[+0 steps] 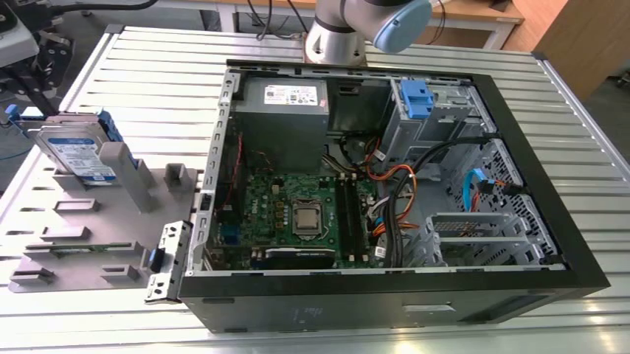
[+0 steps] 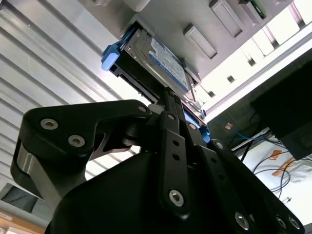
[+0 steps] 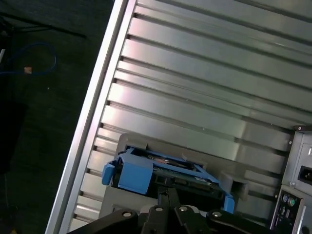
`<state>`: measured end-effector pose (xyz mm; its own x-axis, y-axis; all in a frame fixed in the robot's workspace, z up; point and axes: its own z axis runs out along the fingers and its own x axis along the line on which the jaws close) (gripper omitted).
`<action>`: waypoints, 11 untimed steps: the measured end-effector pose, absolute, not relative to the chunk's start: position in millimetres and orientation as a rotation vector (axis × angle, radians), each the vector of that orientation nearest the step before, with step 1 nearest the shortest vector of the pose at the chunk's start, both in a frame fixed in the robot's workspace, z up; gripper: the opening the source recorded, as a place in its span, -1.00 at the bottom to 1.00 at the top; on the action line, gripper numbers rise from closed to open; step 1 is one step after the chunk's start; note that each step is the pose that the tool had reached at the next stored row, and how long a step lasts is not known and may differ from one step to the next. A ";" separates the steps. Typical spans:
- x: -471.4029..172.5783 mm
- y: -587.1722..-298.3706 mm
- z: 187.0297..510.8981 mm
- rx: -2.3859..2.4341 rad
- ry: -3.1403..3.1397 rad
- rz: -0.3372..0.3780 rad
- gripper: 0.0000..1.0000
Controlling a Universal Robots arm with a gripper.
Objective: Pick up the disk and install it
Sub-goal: 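Pick up the disk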
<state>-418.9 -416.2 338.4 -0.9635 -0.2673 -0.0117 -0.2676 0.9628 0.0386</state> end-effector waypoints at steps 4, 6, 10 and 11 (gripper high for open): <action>-418.9 -416.2 338.3 -0.525 3.092 0.063 -0.79; -418.9 -416.2 338.3 -0.573 3.084 0.063 -0.79; -418.9 -416.2 338.3 -0.670 3.065 0.063 -0.79; -418.9 -416.2 338.3 -0.692 3.061 0.063 -0.79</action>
